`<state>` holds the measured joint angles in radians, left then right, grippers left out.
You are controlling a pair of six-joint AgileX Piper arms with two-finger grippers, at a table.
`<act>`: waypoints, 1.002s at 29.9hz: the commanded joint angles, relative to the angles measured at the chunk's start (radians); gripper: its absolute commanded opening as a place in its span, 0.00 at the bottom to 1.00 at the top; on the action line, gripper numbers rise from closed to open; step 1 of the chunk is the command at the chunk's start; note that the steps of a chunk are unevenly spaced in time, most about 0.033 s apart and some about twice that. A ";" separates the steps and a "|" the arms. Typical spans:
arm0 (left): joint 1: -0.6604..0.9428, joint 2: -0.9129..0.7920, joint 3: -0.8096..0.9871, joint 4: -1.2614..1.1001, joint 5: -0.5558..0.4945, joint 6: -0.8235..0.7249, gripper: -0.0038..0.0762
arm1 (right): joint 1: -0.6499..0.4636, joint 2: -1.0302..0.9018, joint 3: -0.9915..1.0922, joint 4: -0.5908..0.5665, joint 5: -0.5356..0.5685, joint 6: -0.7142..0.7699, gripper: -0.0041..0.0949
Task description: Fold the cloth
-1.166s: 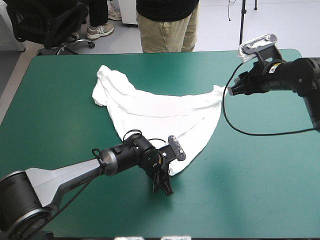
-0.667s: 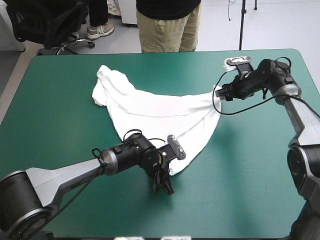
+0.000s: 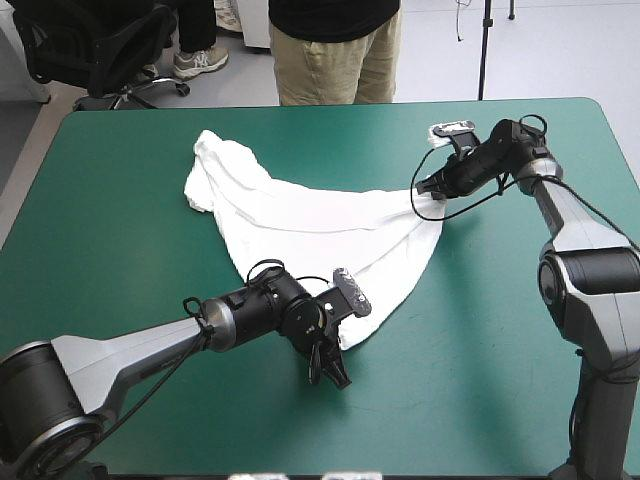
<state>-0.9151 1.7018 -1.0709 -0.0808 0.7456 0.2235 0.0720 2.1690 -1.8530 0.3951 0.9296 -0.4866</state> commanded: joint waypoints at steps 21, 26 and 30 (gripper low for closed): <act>-0.011 -0.502 -0.365 0.748 0.072 -0.270 0.03 | -0.008 -0.802 -0.035 0.142 0.088 -0.109 0.02; -0.012 -0.546 -0.601 0.781 0.156 -0.142 0.03 | -0.008 -0.944 -0.035 0.142 0.030 -0.116 0.02; -0.012 -0.533 -0.818 0.781 0.196 -0.016 0.03 | -0.008 -1.036 -0.037 0.137 -0.007 -0.125 0.02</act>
<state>-0.9248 1.1792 -1.7374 0.6606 0.9758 0.1316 0.0716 1.2020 -1.8602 0.5022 1.0272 -0.5967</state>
